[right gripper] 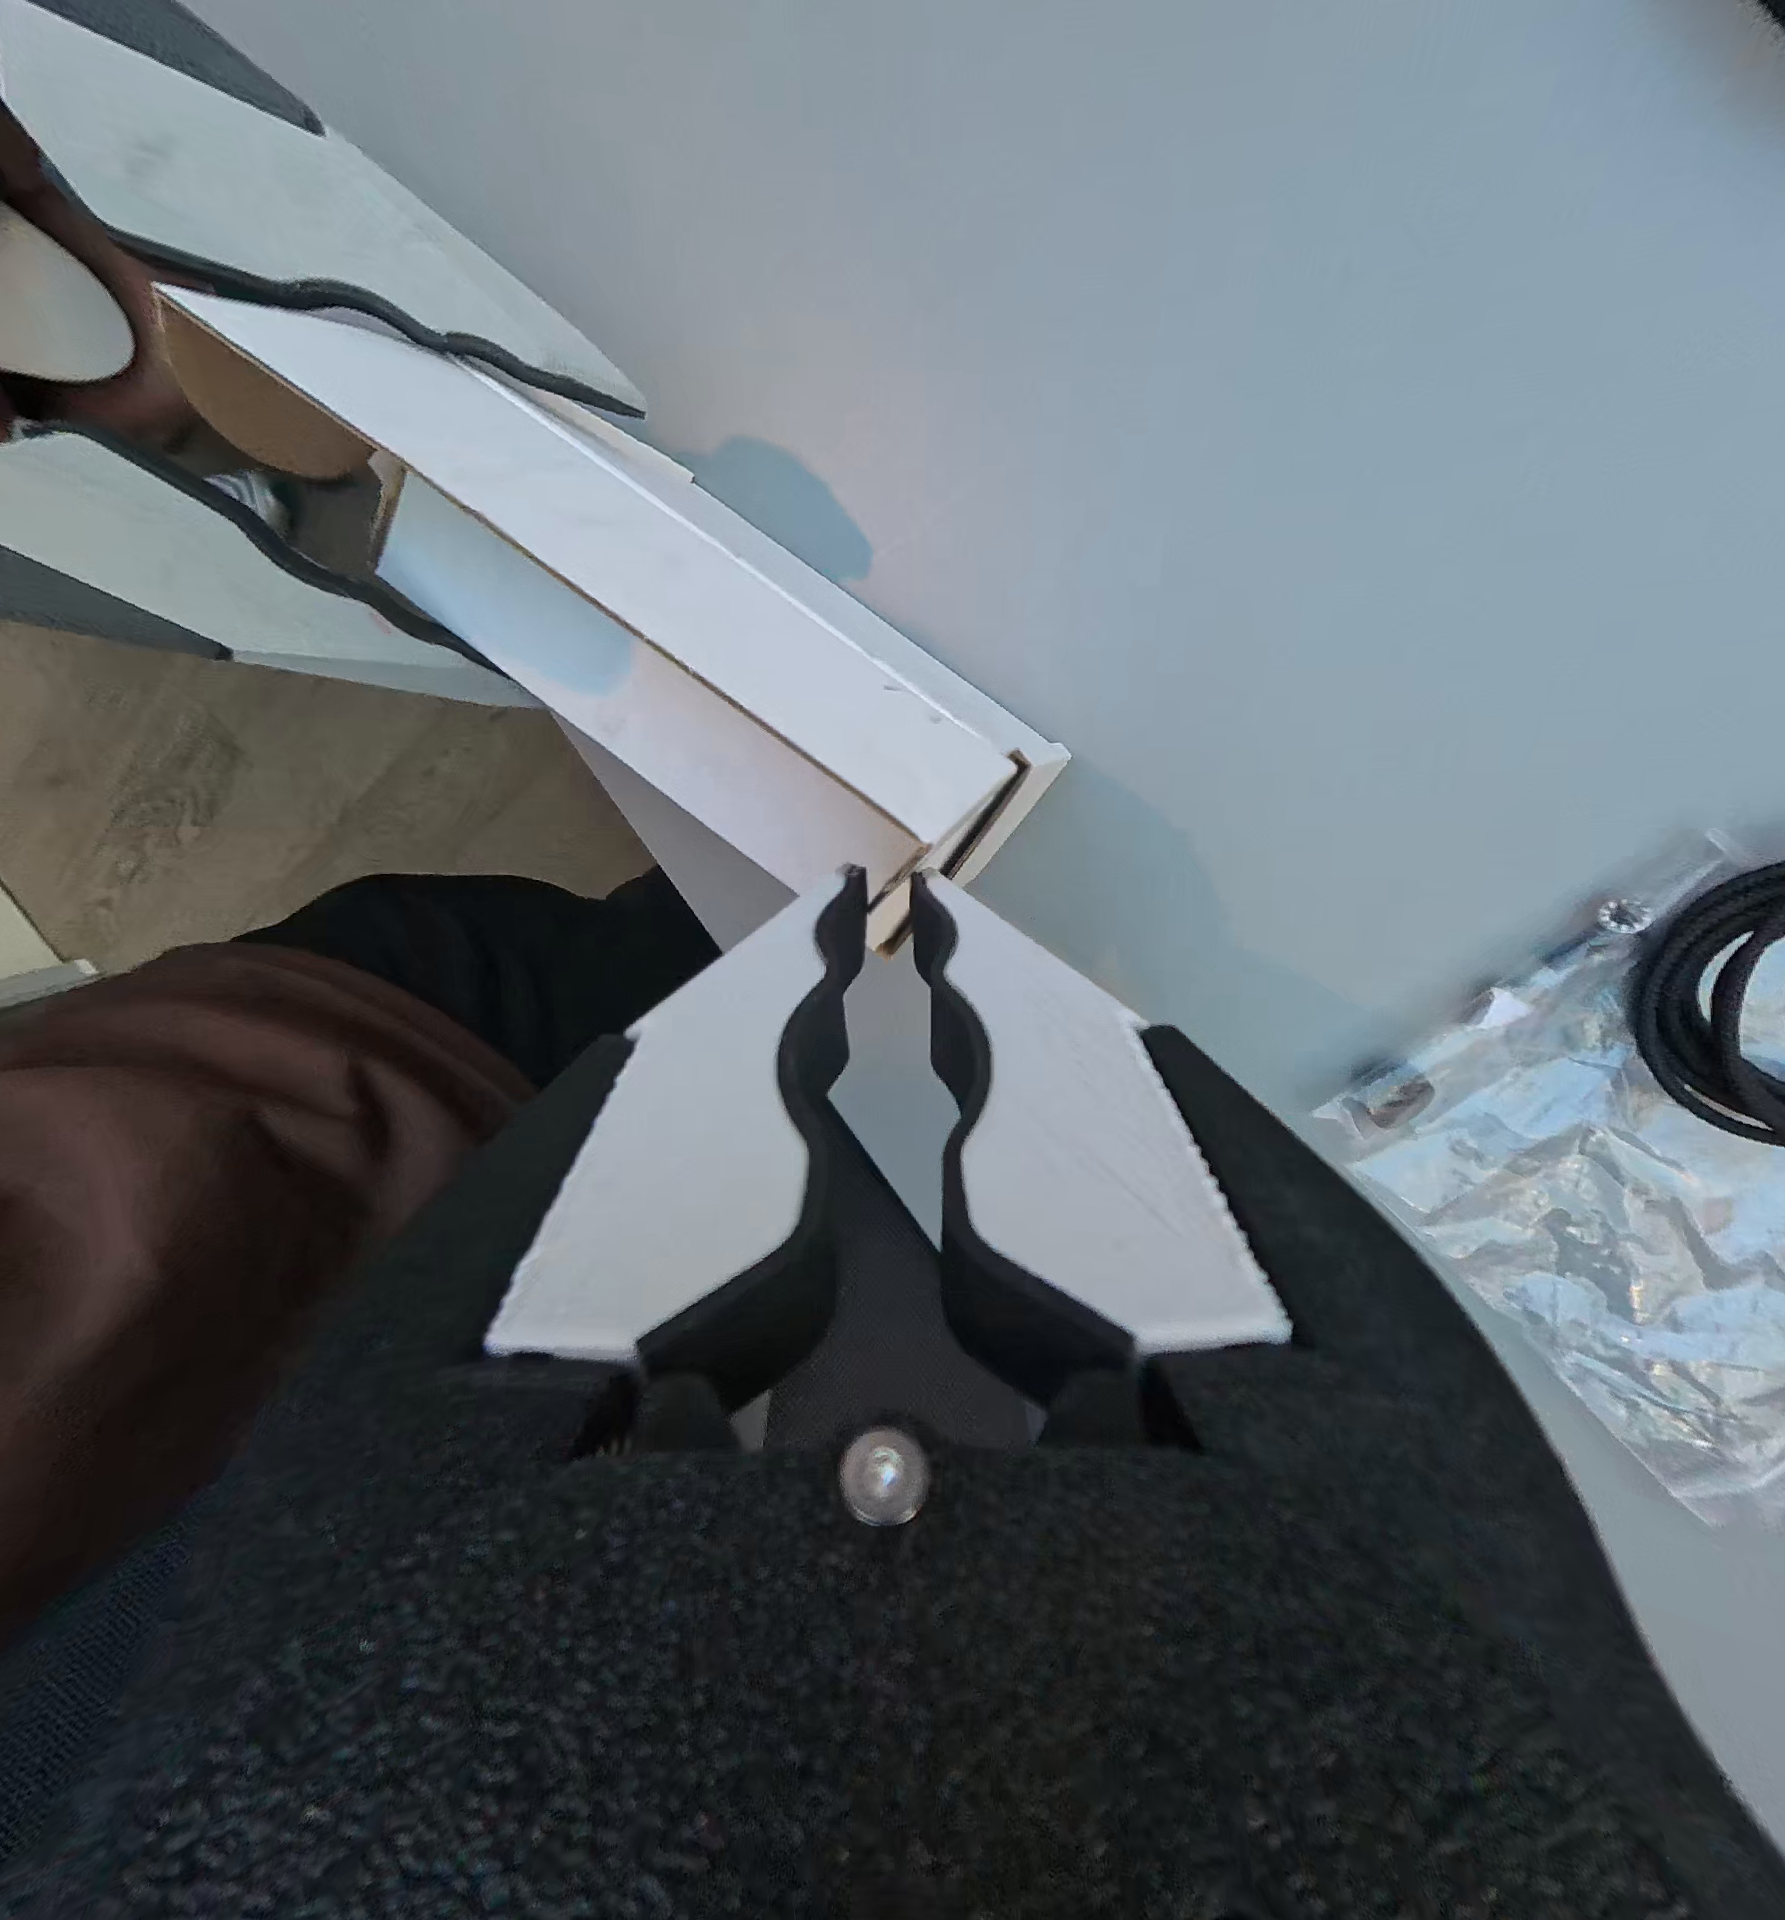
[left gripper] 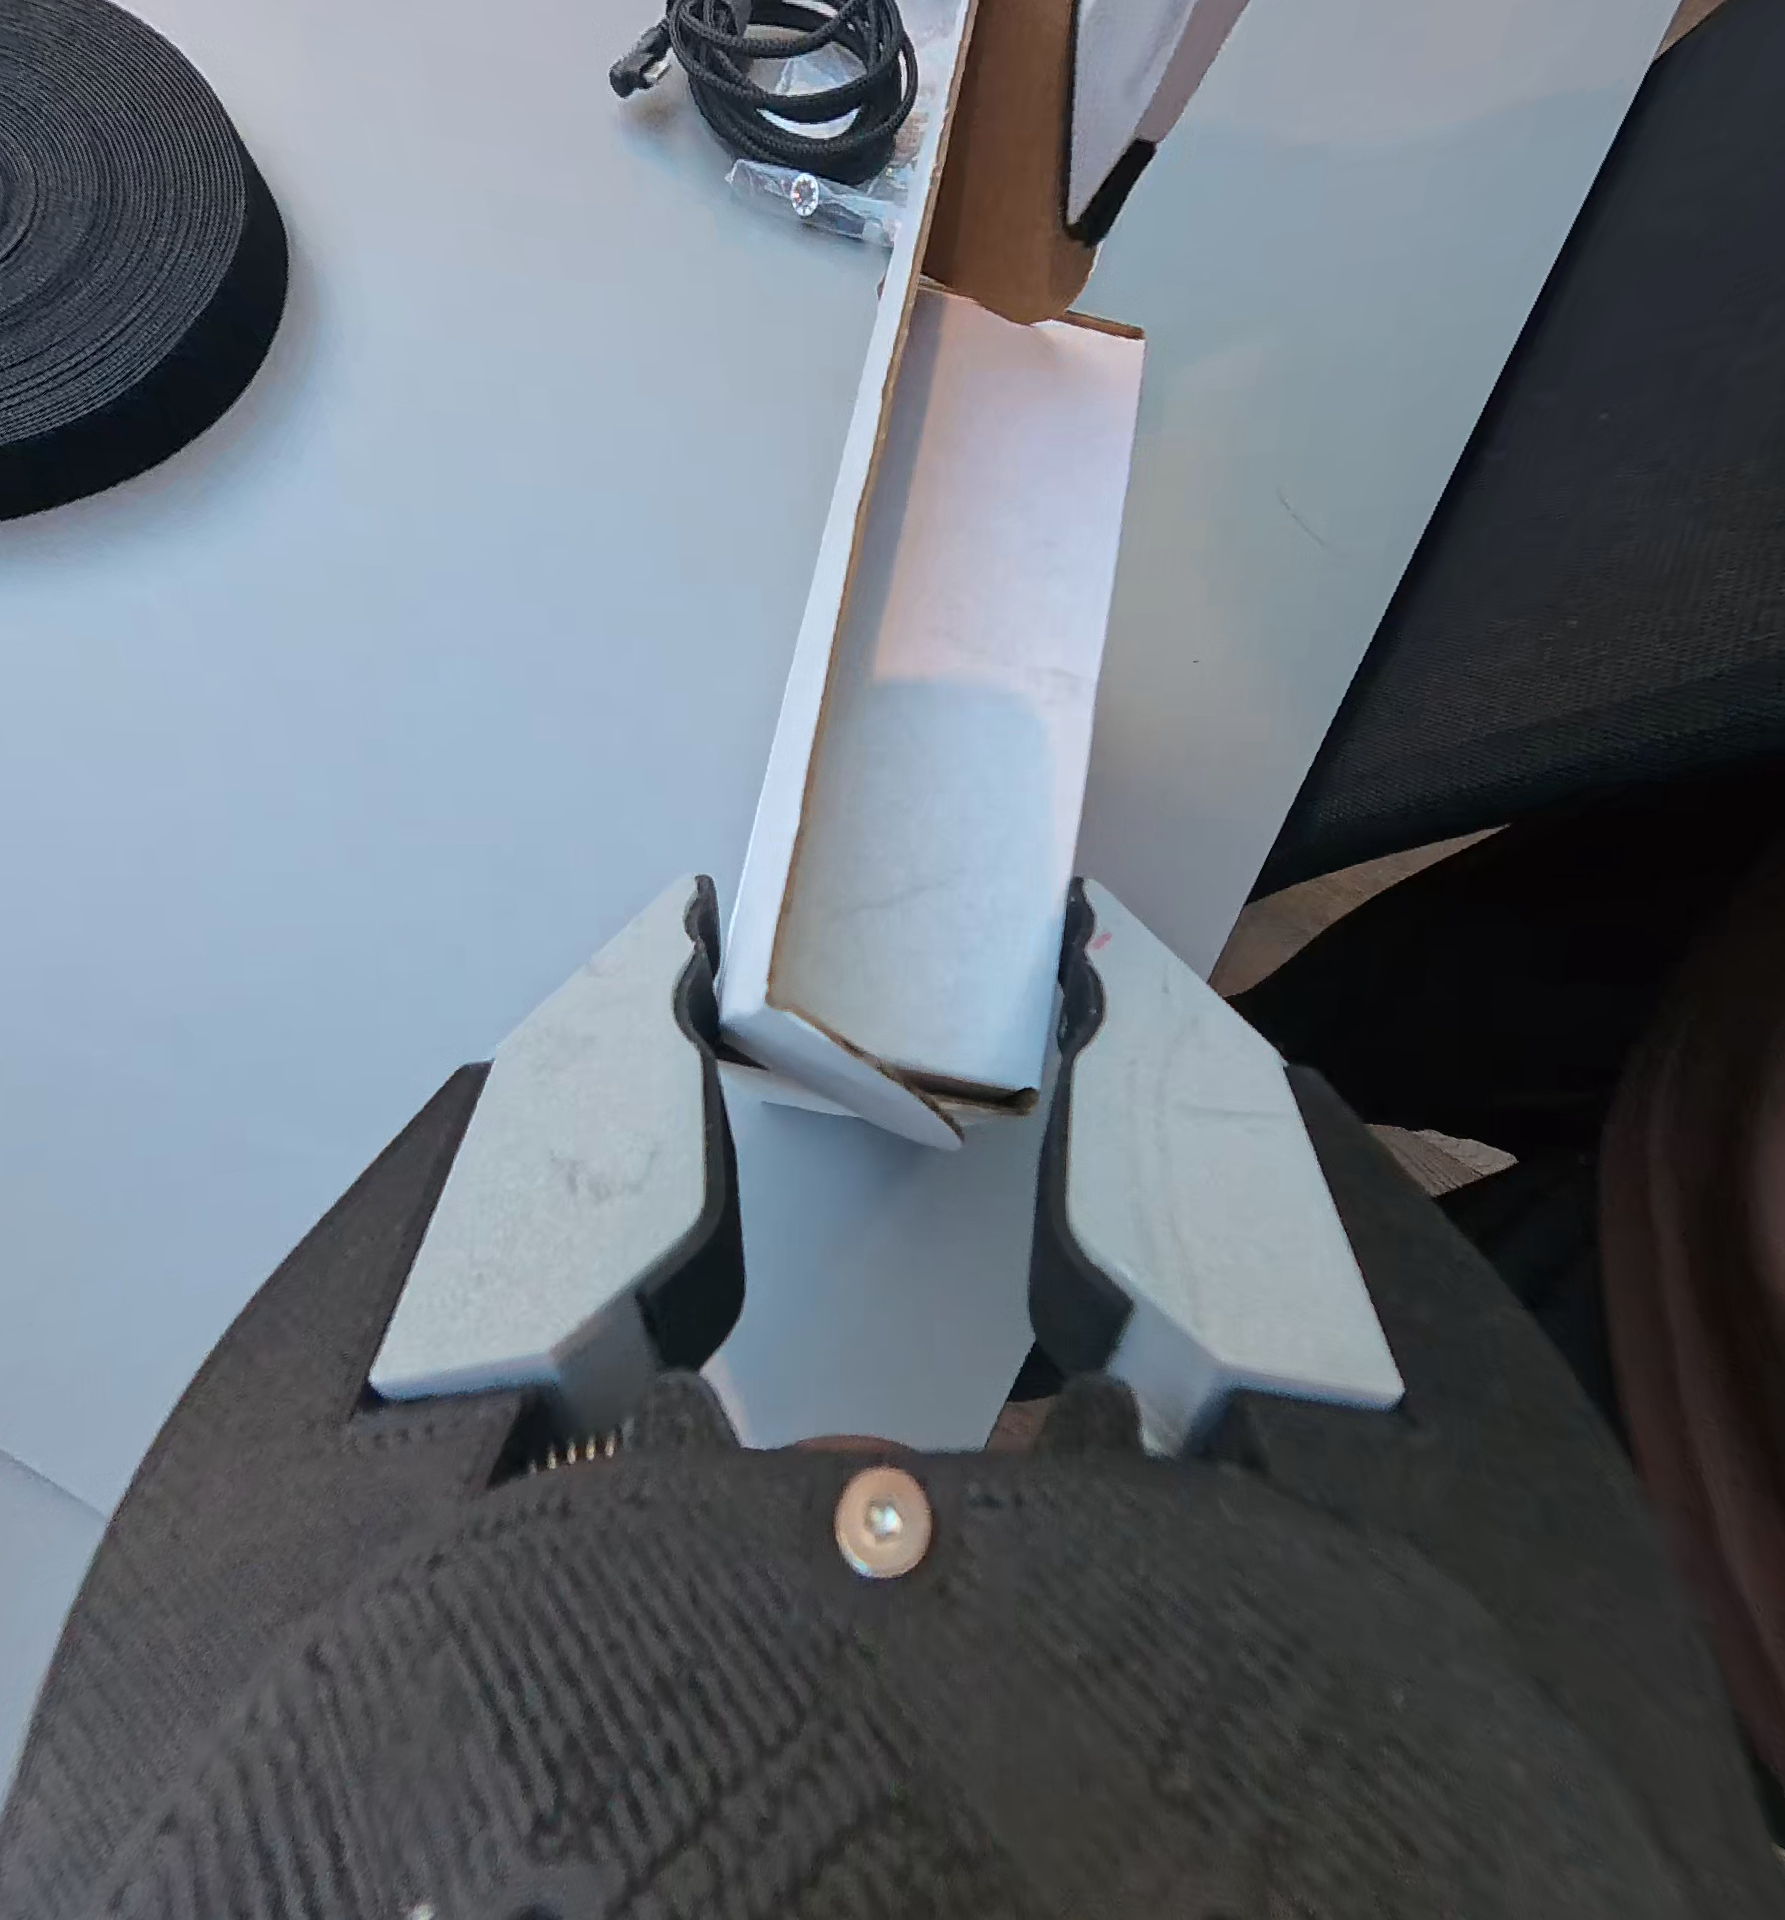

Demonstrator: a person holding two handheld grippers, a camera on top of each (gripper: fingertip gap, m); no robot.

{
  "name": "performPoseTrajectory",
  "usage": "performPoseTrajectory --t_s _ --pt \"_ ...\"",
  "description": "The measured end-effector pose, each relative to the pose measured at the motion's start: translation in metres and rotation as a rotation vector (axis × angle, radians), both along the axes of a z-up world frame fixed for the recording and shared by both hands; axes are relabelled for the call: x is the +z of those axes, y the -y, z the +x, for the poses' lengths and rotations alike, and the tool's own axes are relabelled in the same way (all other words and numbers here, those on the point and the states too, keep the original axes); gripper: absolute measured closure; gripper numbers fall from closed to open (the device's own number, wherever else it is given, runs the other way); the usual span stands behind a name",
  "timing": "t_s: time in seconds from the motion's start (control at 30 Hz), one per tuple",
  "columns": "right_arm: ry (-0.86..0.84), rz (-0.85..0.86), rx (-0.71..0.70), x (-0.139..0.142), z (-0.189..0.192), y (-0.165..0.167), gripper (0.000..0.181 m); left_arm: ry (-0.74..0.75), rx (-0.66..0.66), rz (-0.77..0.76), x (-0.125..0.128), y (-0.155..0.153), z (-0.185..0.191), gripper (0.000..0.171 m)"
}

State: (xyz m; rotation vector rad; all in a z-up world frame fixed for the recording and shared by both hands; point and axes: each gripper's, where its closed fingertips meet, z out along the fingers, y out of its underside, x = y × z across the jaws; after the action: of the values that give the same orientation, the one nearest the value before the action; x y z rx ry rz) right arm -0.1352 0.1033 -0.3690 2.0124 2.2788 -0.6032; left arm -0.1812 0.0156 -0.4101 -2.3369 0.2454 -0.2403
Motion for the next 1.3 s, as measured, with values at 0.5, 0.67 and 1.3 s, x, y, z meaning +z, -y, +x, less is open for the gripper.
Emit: performPoseTrajectory --t_s 0.5,0.67,1.3 --pt "-0.007 0.078 0.044 -0.003 0.007 -0.003 0.177 -0.004 0.002 -0.005 0.0 0.001 0.001 0.108" --pt "0.032 0.025 0.01 -0.009 0.012 0.0 0.176 -0.005 0.002 -0.013 0.0 0.0 0.001 0.108" --pt "-0.146 0.164 0.044 0.013 0.015 -0.009 0.166 0.307 0.349 -0.157 0.031 0.038 -0.01 0.141"
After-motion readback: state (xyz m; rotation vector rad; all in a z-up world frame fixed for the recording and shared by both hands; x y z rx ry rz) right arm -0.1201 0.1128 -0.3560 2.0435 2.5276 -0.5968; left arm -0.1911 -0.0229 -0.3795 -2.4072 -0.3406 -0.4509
